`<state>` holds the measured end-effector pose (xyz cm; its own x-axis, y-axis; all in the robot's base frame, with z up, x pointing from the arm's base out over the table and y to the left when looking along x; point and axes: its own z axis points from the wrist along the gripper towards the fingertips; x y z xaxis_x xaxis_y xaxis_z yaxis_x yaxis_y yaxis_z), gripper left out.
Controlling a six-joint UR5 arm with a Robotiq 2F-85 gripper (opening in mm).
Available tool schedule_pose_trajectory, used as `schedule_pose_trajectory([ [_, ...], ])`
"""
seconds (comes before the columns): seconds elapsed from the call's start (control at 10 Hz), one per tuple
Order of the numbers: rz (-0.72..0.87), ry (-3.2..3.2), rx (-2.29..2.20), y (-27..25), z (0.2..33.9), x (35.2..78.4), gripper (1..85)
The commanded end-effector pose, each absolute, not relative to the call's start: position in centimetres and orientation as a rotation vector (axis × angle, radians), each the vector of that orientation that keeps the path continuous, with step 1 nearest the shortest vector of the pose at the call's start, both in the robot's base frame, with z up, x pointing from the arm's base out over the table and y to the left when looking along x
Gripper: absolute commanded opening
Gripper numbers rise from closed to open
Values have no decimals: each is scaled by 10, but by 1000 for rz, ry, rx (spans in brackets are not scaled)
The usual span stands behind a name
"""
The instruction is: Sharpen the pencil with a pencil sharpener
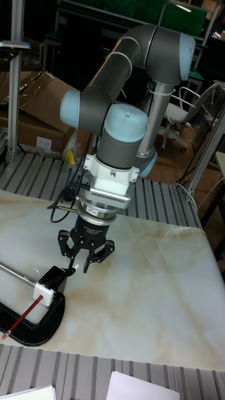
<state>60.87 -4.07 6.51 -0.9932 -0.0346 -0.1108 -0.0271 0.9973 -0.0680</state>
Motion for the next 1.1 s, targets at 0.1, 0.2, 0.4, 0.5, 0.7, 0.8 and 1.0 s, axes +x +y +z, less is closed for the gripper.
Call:
schedule_pose_trajectory([
  [0.1,-90,3028,-98,-33,87,607,460],
  [0.2,-81,3028,-107,-34,92,605,460],
  [0.4,-58,3028,-103,-30,97,602,447],
  [0.5,-52,3019,-89,-27,98,605,277],
  [0.7,-43,3014,-82,-23,93,611,17],
  [0.8,-41,3011,-86,-23,90,614,17],
  [1.0,-64,3013,-94,-31,83,614,17],
])
